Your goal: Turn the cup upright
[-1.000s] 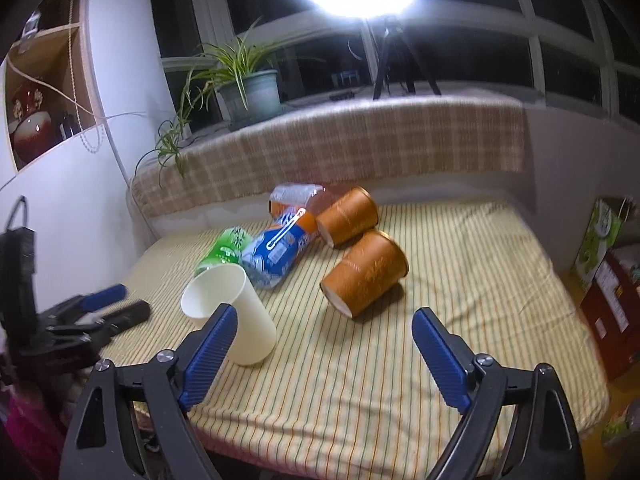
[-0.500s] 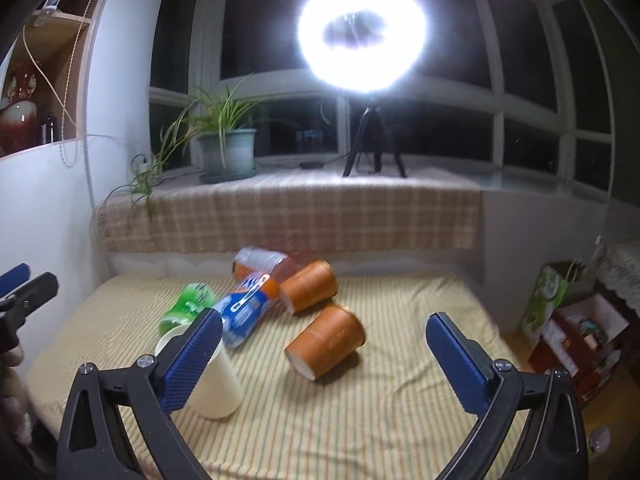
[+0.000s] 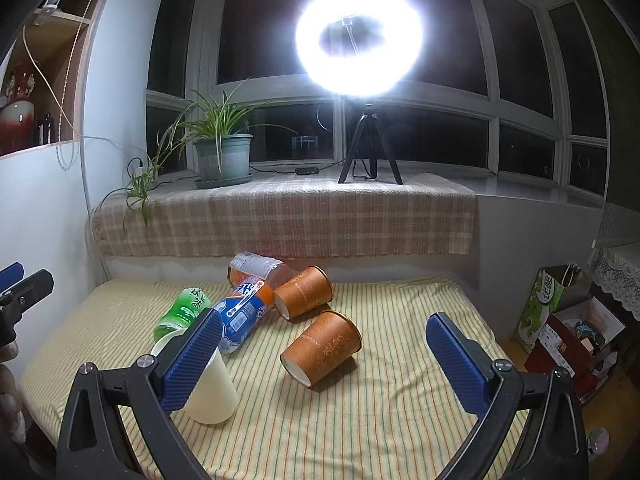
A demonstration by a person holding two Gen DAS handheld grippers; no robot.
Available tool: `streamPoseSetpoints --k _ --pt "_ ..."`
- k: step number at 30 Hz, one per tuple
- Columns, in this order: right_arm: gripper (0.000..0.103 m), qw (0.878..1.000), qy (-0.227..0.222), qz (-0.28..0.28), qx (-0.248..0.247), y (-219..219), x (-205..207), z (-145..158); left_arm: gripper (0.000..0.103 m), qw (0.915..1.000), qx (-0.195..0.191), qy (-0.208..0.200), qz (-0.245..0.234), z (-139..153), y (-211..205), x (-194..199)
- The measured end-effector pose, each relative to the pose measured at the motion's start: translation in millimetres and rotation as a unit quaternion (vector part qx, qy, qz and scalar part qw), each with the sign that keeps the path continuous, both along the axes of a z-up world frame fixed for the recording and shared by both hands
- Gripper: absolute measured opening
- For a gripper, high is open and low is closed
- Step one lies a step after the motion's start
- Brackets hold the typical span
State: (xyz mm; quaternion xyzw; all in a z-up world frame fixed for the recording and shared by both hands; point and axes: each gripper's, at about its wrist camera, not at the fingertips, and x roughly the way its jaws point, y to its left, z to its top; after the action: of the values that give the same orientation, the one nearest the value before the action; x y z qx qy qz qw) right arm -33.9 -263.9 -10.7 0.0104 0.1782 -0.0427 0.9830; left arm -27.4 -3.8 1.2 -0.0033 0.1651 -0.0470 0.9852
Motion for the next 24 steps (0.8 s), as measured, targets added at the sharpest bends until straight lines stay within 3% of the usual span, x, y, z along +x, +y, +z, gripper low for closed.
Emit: streamPoseSetpoints --k 24 --pt "0.103 1.0 0.021 0.007 0.003 3.2 12.0 -11.8 0.103 0.9999 0.002 0.004 0.013 -2.0 6.7 5.4"
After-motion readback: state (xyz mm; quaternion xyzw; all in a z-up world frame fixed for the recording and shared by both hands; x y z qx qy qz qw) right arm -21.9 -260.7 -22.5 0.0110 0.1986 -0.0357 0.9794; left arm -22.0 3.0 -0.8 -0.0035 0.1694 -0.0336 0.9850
